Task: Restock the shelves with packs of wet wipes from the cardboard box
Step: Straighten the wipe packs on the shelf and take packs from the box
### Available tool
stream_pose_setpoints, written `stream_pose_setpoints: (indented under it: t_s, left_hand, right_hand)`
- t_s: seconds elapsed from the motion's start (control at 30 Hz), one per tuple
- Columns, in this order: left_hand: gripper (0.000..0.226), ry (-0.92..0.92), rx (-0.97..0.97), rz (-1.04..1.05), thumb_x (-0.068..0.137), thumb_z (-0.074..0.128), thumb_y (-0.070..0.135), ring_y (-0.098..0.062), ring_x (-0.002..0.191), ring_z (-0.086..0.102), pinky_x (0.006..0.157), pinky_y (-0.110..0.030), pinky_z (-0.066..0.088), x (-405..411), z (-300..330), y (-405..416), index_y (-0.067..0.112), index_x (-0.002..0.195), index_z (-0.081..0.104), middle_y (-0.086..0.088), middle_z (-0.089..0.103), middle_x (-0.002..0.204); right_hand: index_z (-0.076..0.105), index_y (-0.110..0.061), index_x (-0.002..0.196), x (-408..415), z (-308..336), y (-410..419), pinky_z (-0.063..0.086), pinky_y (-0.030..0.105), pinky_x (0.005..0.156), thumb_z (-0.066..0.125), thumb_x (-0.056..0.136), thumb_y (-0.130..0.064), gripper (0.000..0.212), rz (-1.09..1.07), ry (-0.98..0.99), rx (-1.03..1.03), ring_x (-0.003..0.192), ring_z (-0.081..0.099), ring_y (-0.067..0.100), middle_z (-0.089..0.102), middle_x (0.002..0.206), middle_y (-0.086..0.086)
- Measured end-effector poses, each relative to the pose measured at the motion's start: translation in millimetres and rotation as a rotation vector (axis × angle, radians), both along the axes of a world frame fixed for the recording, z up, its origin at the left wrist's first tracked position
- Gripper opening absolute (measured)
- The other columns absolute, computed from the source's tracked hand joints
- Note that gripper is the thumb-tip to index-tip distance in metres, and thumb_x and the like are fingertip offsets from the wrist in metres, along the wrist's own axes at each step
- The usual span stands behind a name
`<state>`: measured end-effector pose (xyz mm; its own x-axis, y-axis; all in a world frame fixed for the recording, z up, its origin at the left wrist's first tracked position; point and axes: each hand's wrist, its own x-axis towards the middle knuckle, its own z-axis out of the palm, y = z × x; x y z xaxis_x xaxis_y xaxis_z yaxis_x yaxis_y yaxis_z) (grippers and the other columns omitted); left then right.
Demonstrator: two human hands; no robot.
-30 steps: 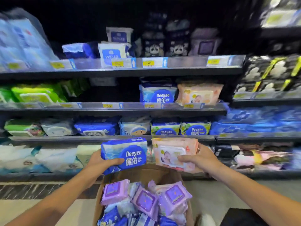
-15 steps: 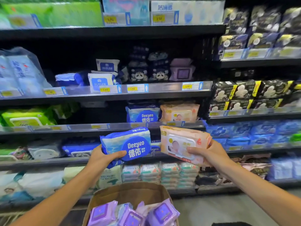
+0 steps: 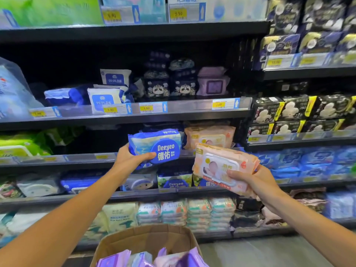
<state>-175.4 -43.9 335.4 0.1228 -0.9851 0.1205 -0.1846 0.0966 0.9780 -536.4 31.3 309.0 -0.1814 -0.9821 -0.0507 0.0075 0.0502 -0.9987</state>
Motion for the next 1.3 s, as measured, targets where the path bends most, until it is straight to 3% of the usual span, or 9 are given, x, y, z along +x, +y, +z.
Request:
stream_pose_setpoints:
  t_s: [0.07,0.23,0.4,0.57,0.8,0.97,1.17,1.23,1.3]
  left_hand:
    - [0.046,-0.002,-0.004,0.01,0.065,0.092,0.017,-0.017,0.085,0.075,0.075,-0.035,0.062,-1,1,-16,0.016,0.103,0.068,0.002,0.078,0.092]
    - [0.062,0.07,0.006,-0.053,0.055,0.096,0.025,-0.024,0.094,0.075,0.09,-0.046,0.058,0,-1,-33,0.011,0.109,0.068,-0.003,0.078,0.099]
    - [0.063,0.067,-0.019,-0.094,0.052,0.093,0.034,-0.034,0.098,0.072,0.097,-0.055,0.053,-5,9,-47,0.014,0.107,0.07,-0.006,0.078,0.099]
    - [0.054,-0.015,-0.045,-0.081,0.066,0.091,0.025,-0.017,0.092,0.075,0.088,-0.042,0.06,-4,7,-64,0.012,0.113,0.067,0.0,0.077,0.101]
    - [0.053,-0.097,-0.042,-0.079,0.064,0.092,0.026,-0.013,0.089,0.075,0.077,-0.03,0.06,3,5,-86,0.012,0.11,0.068,0.001,0.077,0.098]
    - [0.052,-0.156,-0.002,-0.069,0.06,0.093,0.028,-0.016,0.086,0.075,0.076,-0.032,0.06,11,6,-104,0.01,0.104,0.071,-0.001,0.078,0.093]
    - [0.048,-0.331,0.027,-0.07,0.06,0.095,0.033,-0.013,0.087,0.072,0.078,-0.029,0.057,18,8,-122,0.015,0.097,0.071,0.002,0.076,0.093]
    - [0.048,-0.404,0.009,-0.054,0.059,0.095,0.034,-0.004,0.077,0.069,0.066,-0.02,0.053,16,9,-124,0.014,0.093,0.069,0.008,0.074,0.082]
    - [0.043,-0.444,0.019,-0.032,0.059,0.094,0.032,0.002,0.051,0.061,0.048,-0.011,0.043,15,8,-122,0.009,0.076,0.061,0.013,0.064,0.05]
  right_hand:
    - [0.069,-0.013,0.115,1,-1,-1,0.06,0.044,0.084,0.087,0.069,-0.011,0.049,0.018,-0.016,-0.016,0.091,0.076,0.023,0.078,0.1,0.005]
    - [0.069,-0.016,0.115,7,-3,-2,0.063,0.033,0.071,0.083,0.072,-0.008,0.046,0.052,-0.052,-0.043,0.089,0.076,0.021,0.078,0.099,0.003]
    - [0.068,-0.02,0.119,9,-9,-5,0.063,0.037,0.071,0.081,0.074,-0.006,0.05,0.066,-0.115,-0.066,0.096,0.075,0.024,0.078,0.104,0.004]
    - [0.066,-0.024,0.123,10,-10,-5,0.063,0.038,0.073,0.081,0.073,-0.009,0.054,0.077,-0.116,-0.083,0.098,0.074,0.023,0.077,0.107,0.003]
    - [0.068,-0.019,0.118,13,-10,-4,0.062,0.031,0.065,0.082,0.07,-0.009,0.051,0.052,-0.162,-0.085,0.093,0.075,0.022,0.078,0.102,0.005]
    - [0.068,-0.024,0.119,11,-13,-8,0.061,0.047,0.082,0.096,0.047,-0.026,0.077,0.052,-0.116,-0.071,0.098,0.074,0.026,0.077,0.106,0.006]
    - [0.068,-0.024,0.114,13,-14,-15,0.062,0.045,0.082,0.084,0.065,-0.014,0.053,0.042,-0.103,-0.072,0.096,0.075,0.025,0.077,0.105,0.006]
    - [0.069,-0.021,0.115,13,-16,-18,0.063,0.042,0.077,0.093,0.056,-0.019,0.064,0.051,-0.105,-0.07,0.096,0.075,0.025,0.077,0.105,0.007]
    - [0.068,-0.019,0.118,14,-16,-19,0.063,0.037,0.07,0.095,0.053,-0.021,0.071,0.061,-0.117,-0.074,0.096,0.075,0.026,0.077,0.106,0.007]
